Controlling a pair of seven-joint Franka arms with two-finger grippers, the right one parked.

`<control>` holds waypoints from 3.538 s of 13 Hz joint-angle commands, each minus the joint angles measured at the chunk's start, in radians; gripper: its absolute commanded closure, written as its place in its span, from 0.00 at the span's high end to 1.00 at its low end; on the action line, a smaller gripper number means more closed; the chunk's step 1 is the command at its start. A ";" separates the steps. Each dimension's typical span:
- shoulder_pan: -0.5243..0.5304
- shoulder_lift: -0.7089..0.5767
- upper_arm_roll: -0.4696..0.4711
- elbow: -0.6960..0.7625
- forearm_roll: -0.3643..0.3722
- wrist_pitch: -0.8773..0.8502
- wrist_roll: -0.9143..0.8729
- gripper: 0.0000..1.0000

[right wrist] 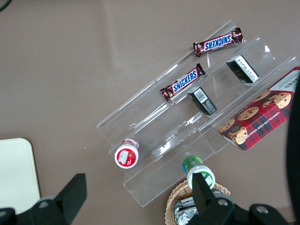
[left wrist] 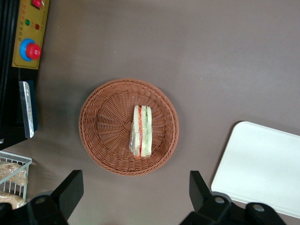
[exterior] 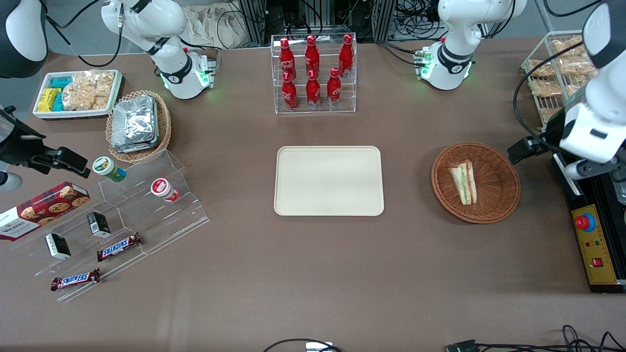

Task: Place sandwich from basket to tray
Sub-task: 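Lower the open left gripper over the wrapped sandwich in the basket, then close the left gripper on the sandwich's wrapped edge, then lift the sandwich out of the basket and carry it toward the tray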

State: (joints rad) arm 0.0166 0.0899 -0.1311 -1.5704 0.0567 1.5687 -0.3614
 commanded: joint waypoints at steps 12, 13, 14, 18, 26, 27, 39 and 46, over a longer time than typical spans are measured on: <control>-0.005 -0.053 0.002 -0.778 0.034 0.729 -0.053 1.00; 0.003 -0.045 0.002 -0.813 0.034 0.785 -0.042 0.99; 0.003 -0.032 0.004 -0.842 0.035 0.833 -0.042 0.99; 0.020 0.007 0.005 -0.866 0.060 0.893 -0.041 0.97; 0.023 0.033 0.005 -0.866 0.074 0.910 -0.042 0.00; 0.025 0.022 0.007 -0.862 0.074 0.901 -0.042 0.00; 0.019 -0.012 -0.005 -0.043 0.055 -0.009 0.096 0.00; 0.003 0.102 -0.128 0.222 0.043 -0.196 0.112 0.00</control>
State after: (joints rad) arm 0.0332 0.1553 -0.2062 -1.3937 0.1041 1.4079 -0.2388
